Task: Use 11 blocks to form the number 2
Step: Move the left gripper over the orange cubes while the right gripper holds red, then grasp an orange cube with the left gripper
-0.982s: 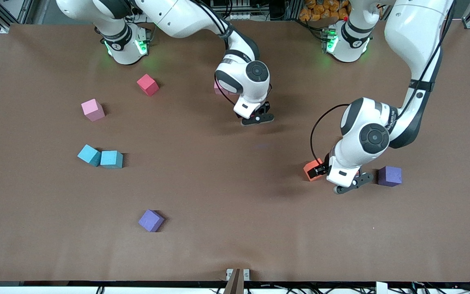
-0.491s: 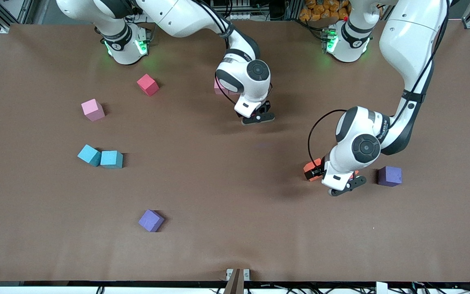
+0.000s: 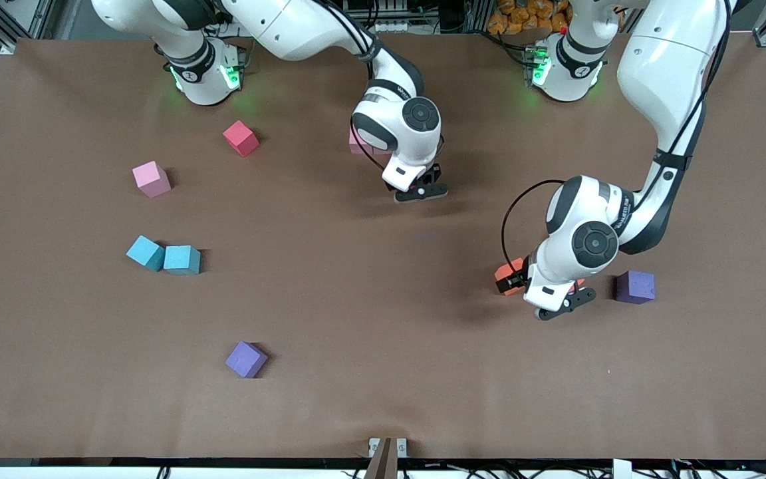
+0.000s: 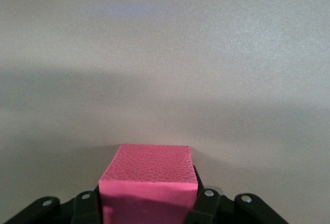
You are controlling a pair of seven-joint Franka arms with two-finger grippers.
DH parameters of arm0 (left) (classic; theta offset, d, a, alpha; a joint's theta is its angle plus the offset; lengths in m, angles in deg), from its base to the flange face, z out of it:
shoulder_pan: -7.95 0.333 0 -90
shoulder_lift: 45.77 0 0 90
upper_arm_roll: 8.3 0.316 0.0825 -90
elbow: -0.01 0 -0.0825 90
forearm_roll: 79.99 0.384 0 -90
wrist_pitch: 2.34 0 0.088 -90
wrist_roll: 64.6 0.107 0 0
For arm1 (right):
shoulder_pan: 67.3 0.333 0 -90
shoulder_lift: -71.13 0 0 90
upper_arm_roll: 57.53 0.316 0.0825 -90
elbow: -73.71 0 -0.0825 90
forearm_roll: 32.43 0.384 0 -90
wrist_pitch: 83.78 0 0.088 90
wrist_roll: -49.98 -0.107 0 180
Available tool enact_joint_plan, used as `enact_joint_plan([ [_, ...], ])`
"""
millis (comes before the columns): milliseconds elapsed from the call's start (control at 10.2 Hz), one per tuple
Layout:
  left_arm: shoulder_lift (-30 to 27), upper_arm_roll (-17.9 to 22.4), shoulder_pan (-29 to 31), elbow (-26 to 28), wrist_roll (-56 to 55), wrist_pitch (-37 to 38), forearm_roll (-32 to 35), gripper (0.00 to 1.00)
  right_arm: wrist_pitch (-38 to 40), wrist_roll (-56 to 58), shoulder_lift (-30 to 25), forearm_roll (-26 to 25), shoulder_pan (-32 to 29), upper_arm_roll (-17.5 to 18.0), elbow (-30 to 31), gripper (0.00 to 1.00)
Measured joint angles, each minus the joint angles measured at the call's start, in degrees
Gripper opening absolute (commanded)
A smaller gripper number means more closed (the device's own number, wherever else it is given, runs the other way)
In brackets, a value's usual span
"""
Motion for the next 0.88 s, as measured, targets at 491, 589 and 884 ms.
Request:
enact_joint_plan([
  [491,2.1,-0.1,-0.3,-0.2,0.0,-0.6,0.1,1.0,0.1,0.0,0.0,0.0,0.0,0.0,0.0,0.0],
  [589,2.4,-0.1,-0.4,-0.3,0.0,-0.6,0.1,1.0,0.1,0.0,-0.1,0.0,0.0,0.0,0.0,0.0],
  [884,2.7,-0.1,-0.5,-0.3,0.0,-0.7,0.1,1.0,0.1,0.0,-0.1,0.0,0.1,0.1,0.1,0.0],
])
